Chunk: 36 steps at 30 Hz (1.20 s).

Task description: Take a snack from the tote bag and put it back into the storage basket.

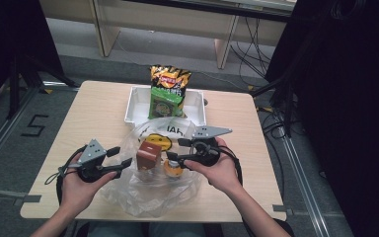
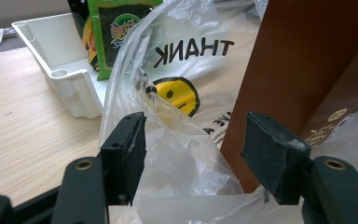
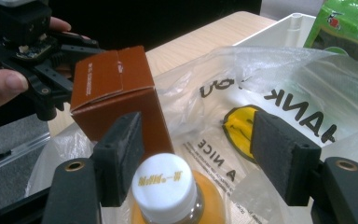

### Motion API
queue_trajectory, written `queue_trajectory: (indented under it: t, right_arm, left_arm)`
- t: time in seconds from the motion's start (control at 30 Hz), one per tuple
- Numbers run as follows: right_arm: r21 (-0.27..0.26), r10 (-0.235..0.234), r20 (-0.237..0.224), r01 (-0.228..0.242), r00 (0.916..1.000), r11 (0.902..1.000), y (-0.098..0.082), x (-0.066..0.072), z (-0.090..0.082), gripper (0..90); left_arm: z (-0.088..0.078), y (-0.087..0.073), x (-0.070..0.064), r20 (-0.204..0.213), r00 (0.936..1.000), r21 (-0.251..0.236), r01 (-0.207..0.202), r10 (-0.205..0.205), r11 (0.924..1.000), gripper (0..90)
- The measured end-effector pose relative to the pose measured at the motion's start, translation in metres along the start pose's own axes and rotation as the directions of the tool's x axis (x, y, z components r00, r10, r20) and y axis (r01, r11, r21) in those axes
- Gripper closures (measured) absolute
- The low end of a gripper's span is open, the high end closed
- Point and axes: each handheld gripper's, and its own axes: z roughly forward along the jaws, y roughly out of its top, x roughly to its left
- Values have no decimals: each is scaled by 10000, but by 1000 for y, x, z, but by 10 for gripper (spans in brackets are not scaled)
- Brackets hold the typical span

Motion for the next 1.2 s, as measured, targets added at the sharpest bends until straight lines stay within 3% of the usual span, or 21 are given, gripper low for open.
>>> queue_trajectory:
  t: [0.1, 0.17, 0.27, 0.37, 0.4, 0.57, 0.8, 0.97, 1.2]
  right_arm:
    - [4, -194, 118, 194, 9997, 9998, -2, -1, 2, 350]
    - [117, 88, 34, -89, 10000, 9999, -5, 2, 3, 343]
    - [190, -99, 47, 98, 9999, 9998, -8, 3, 4, 341]
    - [190, 87, 106, -89, 9999, 9998, -13, 8, 6, 338]
    - [253, -180, 69, 178, 9998, 9995, -13, 7, 7, 336]
    - [520, 132, -6, -132, 9999, 9986, -22, 9, 12, 327]
    - [821, -114, 187, 99, 9998, 9966, -37, 9, 20, 301]
    - [932, -7, 160, -8, 9999, 9956, -50, 10, 24, 290]
    - [1195, -399, 104, 384, 9992, 9921, -64, 5, 33, 297]
  left_arm:
    - [0, 0, -1, 16, 10000, 35, 37, -37, 10000, 388]
    - [0, 0, -1, 78, 9999, 10, -94, 94, 10000, 388]
    - [-1, -1, -1, 7, 10000, 65, -85, 85, 9999, 388]
    - [-2, -1, -2, 7, 10000, 52, -85, 85, 10000, 388]
    - [-1, -1, -2, 2, 10000, 59, -87, 87, 9999, 388]
    - [1, -1, -2, 8, 10000, 117, -86, 85, 9999, 388]
    - [1, -2, -1, 97, 9999, 106, -47, 46, 9999, 388]
    - [0, -2, -1, 38, 10000, 151, -78, 77, 9999, 388]
    - [1, -3, -2, 59, 10000, 184, 9, -10, 9998, 387]
